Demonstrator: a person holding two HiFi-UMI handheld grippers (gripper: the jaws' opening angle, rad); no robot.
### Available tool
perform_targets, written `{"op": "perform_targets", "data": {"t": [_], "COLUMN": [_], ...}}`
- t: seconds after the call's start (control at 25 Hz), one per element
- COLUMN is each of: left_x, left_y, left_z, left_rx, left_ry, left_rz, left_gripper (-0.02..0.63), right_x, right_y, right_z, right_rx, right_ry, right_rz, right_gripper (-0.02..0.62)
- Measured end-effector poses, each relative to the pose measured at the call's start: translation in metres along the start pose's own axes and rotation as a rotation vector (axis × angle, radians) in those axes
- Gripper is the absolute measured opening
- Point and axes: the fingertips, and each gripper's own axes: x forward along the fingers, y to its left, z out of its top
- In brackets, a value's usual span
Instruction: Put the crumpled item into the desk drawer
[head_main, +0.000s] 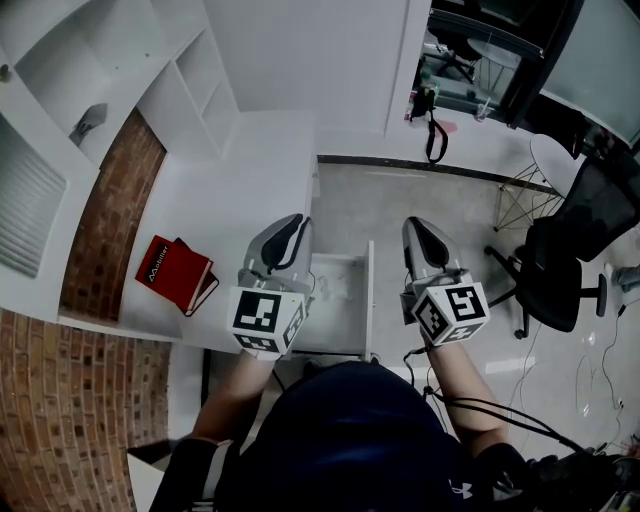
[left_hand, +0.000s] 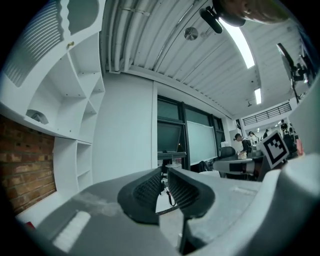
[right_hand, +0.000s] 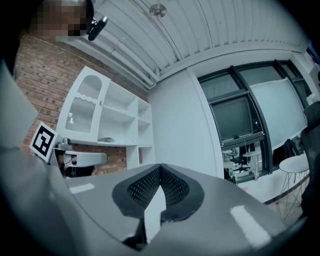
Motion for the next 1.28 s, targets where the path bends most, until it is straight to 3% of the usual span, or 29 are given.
{"op": "perform_targets", "data": {"t": [1.28], "left_x": [0.011], "left_y": [0.014], "left_z": [-0.021], "left_rx": [-0.031], "left_ry": [0.051], "left_rz": [0.002], "left_gripper": [0.044], "right_x": [0.017], "right_y": [0.007], "right_z": [-0.018], "right_rx": [-0.007], "right_ry": [0.036], "right_rz": [0.040], "right_gripper": [0.002]}}
